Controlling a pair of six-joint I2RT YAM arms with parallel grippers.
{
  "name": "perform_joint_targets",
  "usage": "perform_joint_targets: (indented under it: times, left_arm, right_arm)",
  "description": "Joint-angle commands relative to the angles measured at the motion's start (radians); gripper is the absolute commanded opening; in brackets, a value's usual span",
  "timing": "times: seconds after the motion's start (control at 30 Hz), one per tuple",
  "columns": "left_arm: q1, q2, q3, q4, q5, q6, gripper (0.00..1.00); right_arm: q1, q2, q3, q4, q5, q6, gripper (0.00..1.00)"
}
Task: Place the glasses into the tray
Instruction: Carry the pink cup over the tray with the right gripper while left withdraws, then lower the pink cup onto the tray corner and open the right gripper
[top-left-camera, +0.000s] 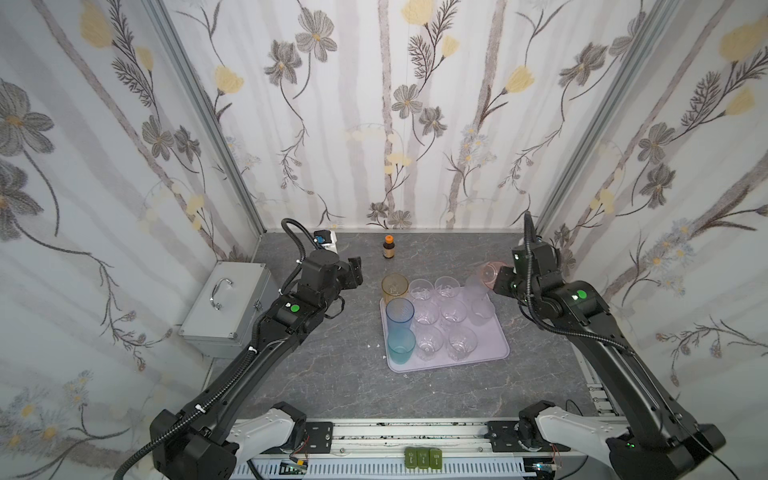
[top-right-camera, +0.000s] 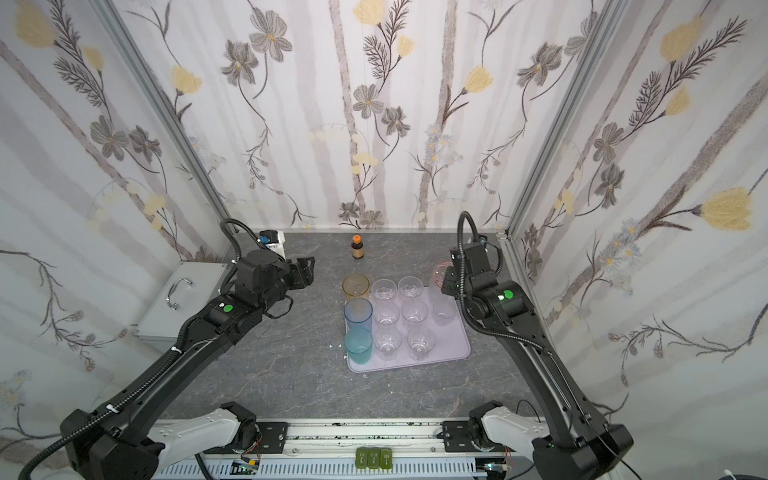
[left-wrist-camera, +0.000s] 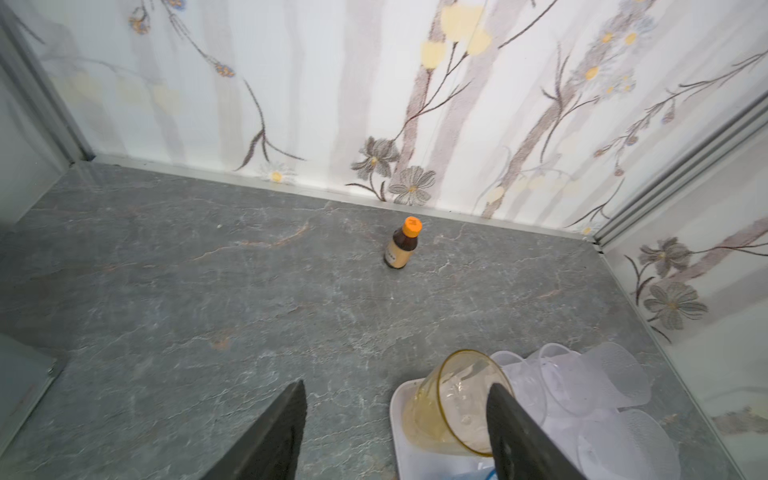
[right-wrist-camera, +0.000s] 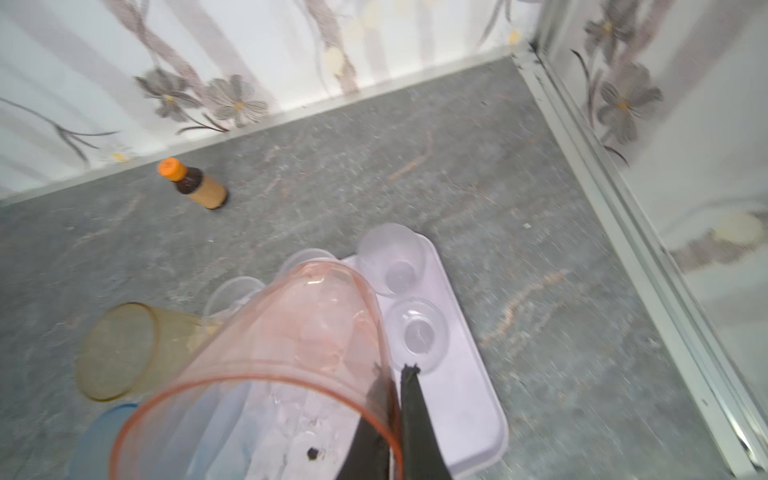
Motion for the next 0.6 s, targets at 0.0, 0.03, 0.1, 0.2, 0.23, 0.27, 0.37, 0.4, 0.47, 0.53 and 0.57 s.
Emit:
perform_joint_targets:
  times: [0.0, 0.03, 0.1, 0.2, 0.23, 0.27, 0.37, 0.4, 0.47, 0.53, 0.57]
  left_arm:
    - [0.05, -0.031, -0.064, 0.063, -0.008, 0.026, 0.72]
    - [0.065, -0.039, -0.089, 0.077, -0.004, 0.026, 0.72]
    - [0.086, -0.043, -0.127, 0.1, 0.008, 0.018, 0.72]
    - [0.095, -0.04, -0.163, 0.124, 0.026, -0.001, 0.72]
    - [0.094, -0.04, -0.175, 0.133, 0.032, -0.009, 0.72]
    - [0.095, -0.043, -0.19, 0.142, 0.036, -0.017, 0.72]
    - [0.095, -0.058, -0.232, 0.154, 0.042, -0.034, 0.72]
    - [0.096, -0.066, -0.244, 0.157, 0.041, -0.04, 0.73]
    - [0.096, -0.084, -0.275, 0.161, 0.039, -0.052, 0.73]
    - [0.096, -0.096, -0.303, 0.169, 0.037, -0.062, 0.73]
    - [0.096, -0.099, -0.315, 0.173, 0.037, -0.066, 0.73]
  right_arm:
    - [-0.126, -0.095, -0.104, -0.121, -0.067, -0.03, 0.0]
    - [-0.163, -0.117, -0.129, -0.143, -0.083, -0.035, 0.0]
    - [-0.209, -0.146, -0.168, -0.163, -0.099, -0.036, 0.0]
    - [-0.223, -0.146, -0.241, -0.136, -0.15, -0.009, 0.0]
    - [-0.224, -0.137, -0.276, -0.113, -0.17, 0.004, 0.0]
    - [-0.224, -0.124, -0.305, -0.084, -0.198, 0.015, 0.0]
    - [-0.224, -0.083, -0.395, 0.02, -0.28, 0.043, 0.0]
    - [-0.222, -0.07, -0.416, 0.046, -0.301, 0.048, 0.0]
    - [-0.22, -0.036, -0.449, 0.084, -0.308, 0.05, 0.0]
    - [-0.221, -0.006, -0.472, 0.121, -0.306, 0.048, 0.0]
    - [-0.219, 0.011, -0.478, 0.139, -0.308, 0.048, 0.0]
